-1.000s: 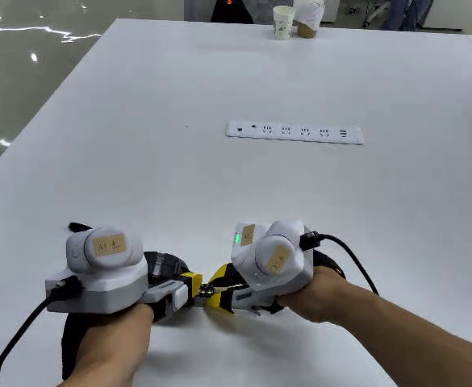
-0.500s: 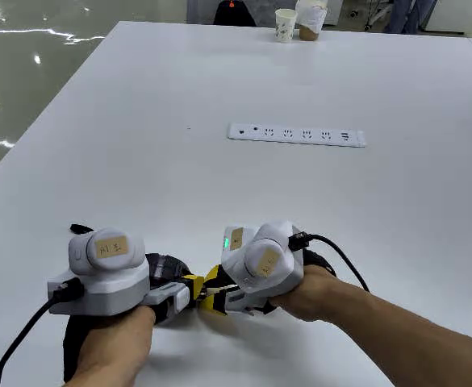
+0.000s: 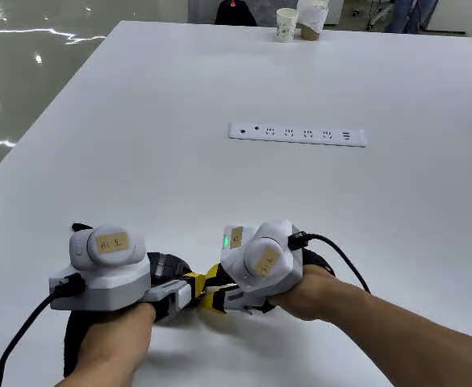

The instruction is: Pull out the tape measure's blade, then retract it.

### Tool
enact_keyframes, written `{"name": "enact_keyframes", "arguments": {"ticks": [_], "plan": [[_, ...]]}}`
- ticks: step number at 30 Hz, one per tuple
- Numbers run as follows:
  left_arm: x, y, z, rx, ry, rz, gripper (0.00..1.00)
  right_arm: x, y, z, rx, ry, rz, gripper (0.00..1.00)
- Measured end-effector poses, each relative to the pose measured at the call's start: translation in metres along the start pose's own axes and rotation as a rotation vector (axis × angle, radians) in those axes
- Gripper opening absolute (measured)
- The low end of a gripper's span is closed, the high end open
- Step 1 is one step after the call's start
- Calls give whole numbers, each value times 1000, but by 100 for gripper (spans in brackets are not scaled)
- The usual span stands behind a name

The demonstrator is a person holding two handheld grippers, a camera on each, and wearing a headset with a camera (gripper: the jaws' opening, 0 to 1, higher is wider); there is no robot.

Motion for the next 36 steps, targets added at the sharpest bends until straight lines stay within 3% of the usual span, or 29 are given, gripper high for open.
{"name": "enact_keyframes", "arguments": {"ticks": [18,32,36], "plan": [[-2,-2,-1,-15,17,-2,65,-5,1,-3,21,17,-5,21],[-13,-5,0,52,44,-9,72,-20,5,0,68,68,-10,29],[-17,-4,0,52,61,-7,73,-25,9,1,89,87,-13,35]]}}
Point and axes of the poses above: the centre of the closed fingertips' face, and the gripper's own axes: x roughly forward along the fingers, z roughly to its left, y roughly out of its underside, the point moved 3 cm from there along -x, roughly backward along the fingers, and after that the axes turned 5 degrees about z, right-handed, at the moved point
